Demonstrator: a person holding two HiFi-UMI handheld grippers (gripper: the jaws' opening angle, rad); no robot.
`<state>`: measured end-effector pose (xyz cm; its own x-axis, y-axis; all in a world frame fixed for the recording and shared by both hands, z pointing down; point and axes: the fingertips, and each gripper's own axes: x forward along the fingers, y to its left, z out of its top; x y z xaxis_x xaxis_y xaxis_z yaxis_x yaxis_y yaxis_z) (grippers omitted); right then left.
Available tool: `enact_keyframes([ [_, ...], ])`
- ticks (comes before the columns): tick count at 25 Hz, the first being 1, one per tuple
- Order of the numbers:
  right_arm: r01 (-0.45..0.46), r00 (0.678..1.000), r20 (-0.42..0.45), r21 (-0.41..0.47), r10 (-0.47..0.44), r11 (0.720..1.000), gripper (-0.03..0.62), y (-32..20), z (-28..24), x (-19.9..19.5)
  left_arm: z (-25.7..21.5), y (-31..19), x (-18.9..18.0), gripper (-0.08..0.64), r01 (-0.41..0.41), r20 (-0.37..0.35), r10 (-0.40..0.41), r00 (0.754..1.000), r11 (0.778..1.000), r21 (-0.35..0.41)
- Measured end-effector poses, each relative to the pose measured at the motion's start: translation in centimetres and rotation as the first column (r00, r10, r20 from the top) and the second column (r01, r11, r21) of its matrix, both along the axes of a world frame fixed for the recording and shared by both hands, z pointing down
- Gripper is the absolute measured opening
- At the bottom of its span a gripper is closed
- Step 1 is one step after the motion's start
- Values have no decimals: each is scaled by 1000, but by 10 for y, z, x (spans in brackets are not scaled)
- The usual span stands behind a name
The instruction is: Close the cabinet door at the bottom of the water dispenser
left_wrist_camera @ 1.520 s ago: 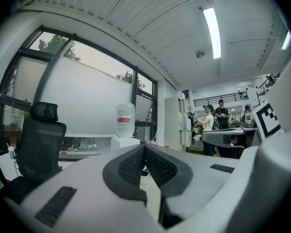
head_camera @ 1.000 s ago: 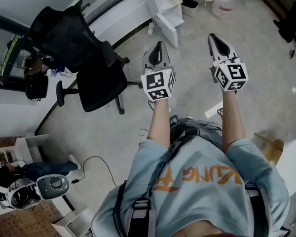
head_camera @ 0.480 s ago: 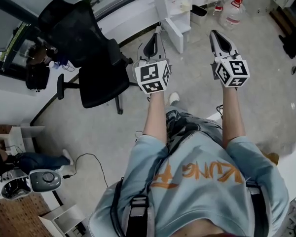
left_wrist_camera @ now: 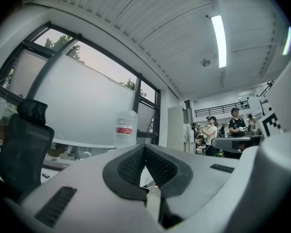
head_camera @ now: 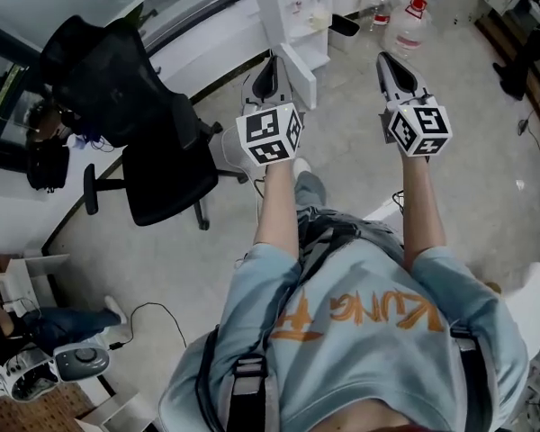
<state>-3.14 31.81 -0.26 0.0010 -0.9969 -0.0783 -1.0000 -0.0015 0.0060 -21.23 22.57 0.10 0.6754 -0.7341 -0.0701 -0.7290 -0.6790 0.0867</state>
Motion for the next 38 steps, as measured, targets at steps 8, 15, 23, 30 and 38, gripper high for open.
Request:
enact_keyframes([
  [8, 8, 998, 67, -28, -6, 1000, 31, -89, 12, 33, -1, -89, 39, 11, -21, 57, 23, 998, 999, -27],
  [15, -41, 971, 234, -23, 45, 999, 31, -163, 49, 72, 43, -155, 61, 11, -40, 216, 55, 975, 996, -77],
  [23, -21, 957, 286, -119, 54, 993, 31, -258, 104, 91, 132, -234, 93, 11, -47, 255, 109, 961, 970, -238],
  [30, -24, 972, 222, -206, 71, 978, 31, -303, 117, 124, 176, -274, 127, 11, -48, 186, 119, 975, 936, -348],
  [38, 57, 973, 231, -227, -3, 972, 31, -366, 137, 159, 196, -311, 139, 11, 74, 177, -6, 984, 921, -382],
])
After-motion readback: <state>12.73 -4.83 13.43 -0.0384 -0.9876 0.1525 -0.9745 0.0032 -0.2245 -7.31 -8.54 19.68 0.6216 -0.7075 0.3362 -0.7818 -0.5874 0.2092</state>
